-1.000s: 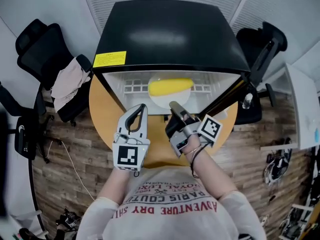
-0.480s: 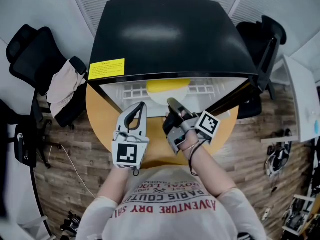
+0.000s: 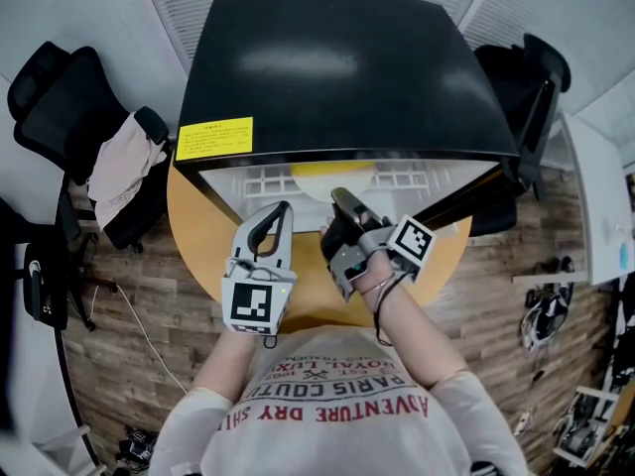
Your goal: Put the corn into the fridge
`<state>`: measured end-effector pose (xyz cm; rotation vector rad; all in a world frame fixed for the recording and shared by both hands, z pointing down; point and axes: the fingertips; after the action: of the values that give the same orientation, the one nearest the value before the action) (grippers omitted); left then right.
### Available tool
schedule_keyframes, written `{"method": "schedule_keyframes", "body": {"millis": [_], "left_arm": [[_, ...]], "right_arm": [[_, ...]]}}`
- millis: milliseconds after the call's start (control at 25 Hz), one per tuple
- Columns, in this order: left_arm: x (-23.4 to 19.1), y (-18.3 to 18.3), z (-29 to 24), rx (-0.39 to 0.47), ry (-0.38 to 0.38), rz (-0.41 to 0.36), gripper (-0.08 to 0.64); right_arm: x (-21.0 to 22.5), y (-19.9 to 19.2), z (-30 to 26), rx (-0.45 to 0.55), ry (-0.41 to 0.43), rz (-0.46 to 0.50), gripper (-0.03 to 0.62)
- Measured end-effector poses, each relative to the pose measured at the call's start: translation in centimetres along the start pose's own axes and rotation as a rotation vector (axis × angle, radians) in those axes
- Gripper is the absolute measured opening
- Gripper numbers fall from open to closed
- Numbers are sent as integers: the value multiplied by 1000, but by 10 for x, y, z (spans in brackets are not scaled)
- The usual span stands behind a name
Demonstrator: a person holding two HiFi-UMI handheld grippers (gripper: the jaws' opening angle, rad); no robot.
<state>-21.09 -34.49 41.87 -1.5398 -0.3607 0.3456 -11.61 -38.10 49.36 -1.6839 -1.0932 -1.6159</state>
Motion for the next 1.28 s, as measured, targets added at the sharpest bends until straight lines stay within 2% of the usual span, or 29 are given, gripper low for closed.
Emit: {"method": "schedule_keyframes", "body": {"millis": [80,320,400,600,720,920,1000,1080,1200,1280], "left_arm": [[-2,0,-1,4,-8,-19,25],[2,0,2,-4,-9,9,25],[3,1,4,-5,-12,1,25],[8,3,10,0,-8,-12,25],[15,2,16,2,-8,-36,25],[28,-2,30,-11,4,-19,25],[31,-5,36,-19,10,-18,25],[33,-8,41,-26,19,-19,25],[37,-10,48,-37,35,0,25],[40,-12,51,-40,39,1,25]], "right_arm": [[0,0,-2,1,12,-1,55],[-2,-1,-1,-11,30,50,58],[-1,-6,2,-21,37,68,91],[4,-23,21,-54,50,85,94],[11,-34,38,-91,27,158,42],[16,-35,68,-96,-45,493,34],[16,-31,76,-96,-46,648,34],[16,-23,84,-85,-58,853,34],[8,-17,95,-63,-70,1216,34],[-1,-19,99,-60,-58,1414,34]]}}
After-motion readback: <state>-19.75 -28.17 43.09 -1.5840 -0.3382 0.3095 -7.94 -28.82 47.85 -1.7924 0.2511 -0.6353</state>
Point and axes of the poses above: the fingertips, and each gripper's own axes: z backward along the fingers, x to its right, y out of its top, and after that the axes turned 4 degrees about x, right-handed
